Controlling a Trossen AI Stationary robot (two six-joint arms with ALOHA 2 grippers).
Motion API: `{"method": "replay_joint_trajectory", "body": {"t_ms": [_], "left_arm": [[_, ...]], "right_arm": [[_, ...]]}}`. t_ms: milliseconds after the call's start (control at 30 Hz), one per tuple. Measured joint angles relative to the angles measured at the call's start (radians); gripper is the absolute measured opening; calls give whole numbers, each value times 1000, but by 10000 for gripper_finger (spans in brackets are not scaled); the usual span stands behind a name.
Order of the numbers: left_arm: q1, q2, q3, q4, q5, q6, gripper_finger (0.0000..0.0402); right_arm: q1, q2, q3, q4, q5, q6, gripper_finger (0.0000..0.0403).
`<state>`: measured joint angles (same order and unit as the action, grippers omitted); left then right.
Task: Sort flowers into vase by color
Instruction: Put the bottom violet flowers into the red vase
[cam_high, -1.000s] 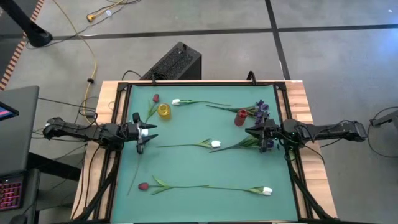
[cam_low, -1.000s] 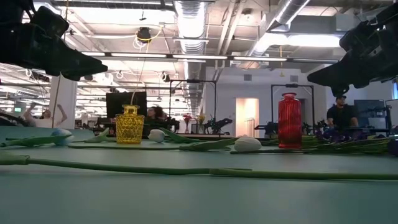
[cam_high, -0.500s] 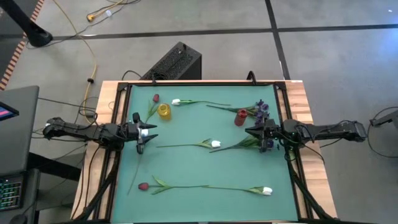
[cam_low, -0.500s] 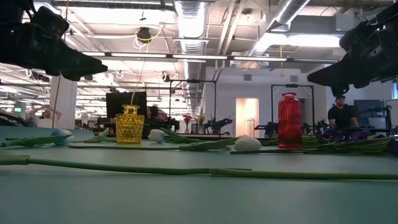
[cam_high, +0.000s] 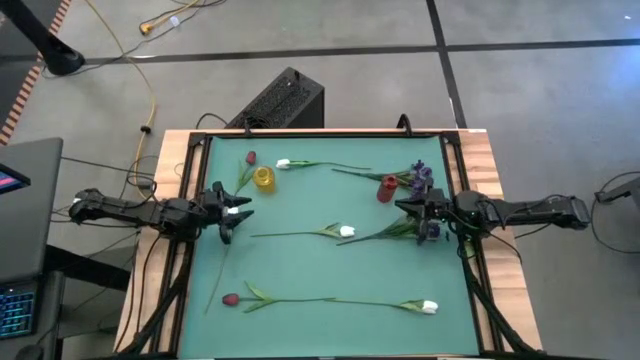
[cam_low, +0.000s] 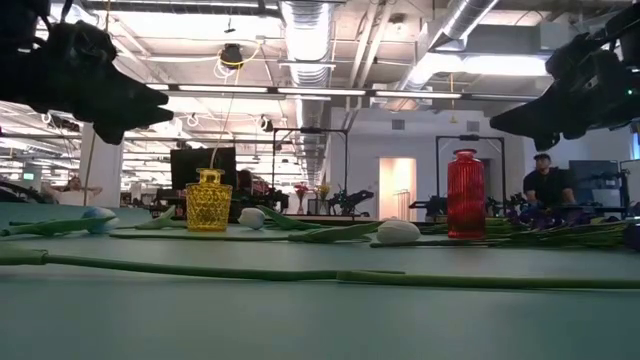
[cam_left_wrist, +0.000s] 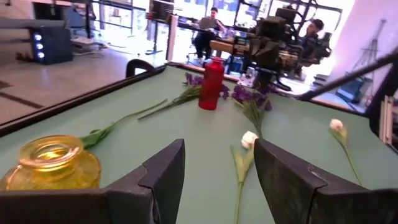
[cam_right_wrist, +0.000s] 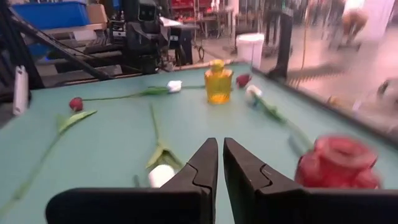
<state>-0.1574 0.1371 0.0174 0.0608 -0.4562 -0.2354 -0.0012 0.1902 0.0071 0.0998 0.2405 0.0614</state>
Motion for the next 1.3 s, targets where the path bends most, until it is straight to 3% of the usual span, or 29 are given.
{"method": "replay_joint_trajectory", "body": {"t_ms": [233,467,567,833,1033,1300], "left_arm": [[0,0,-6,39,-138,-78,180],[0,107,-7,307,-95,79,180],[7,232,-4,449,-83,154,180],[124,703,201,495,40,175,180],[199,1075,455,495,209,242,180],[225,1519,862,423,361,341,180]], "right_arm": [[-42,0,3,92,0,-93,55],[-134,1,52,76,-37,-129,55],[-169,8,100,16,-86,-119,55],[-202,114,213,-127,-142,-114,55],[-189,212,254,-220,-187,-61,69],[-73,280,281,-258,-191,-66,139]]}}
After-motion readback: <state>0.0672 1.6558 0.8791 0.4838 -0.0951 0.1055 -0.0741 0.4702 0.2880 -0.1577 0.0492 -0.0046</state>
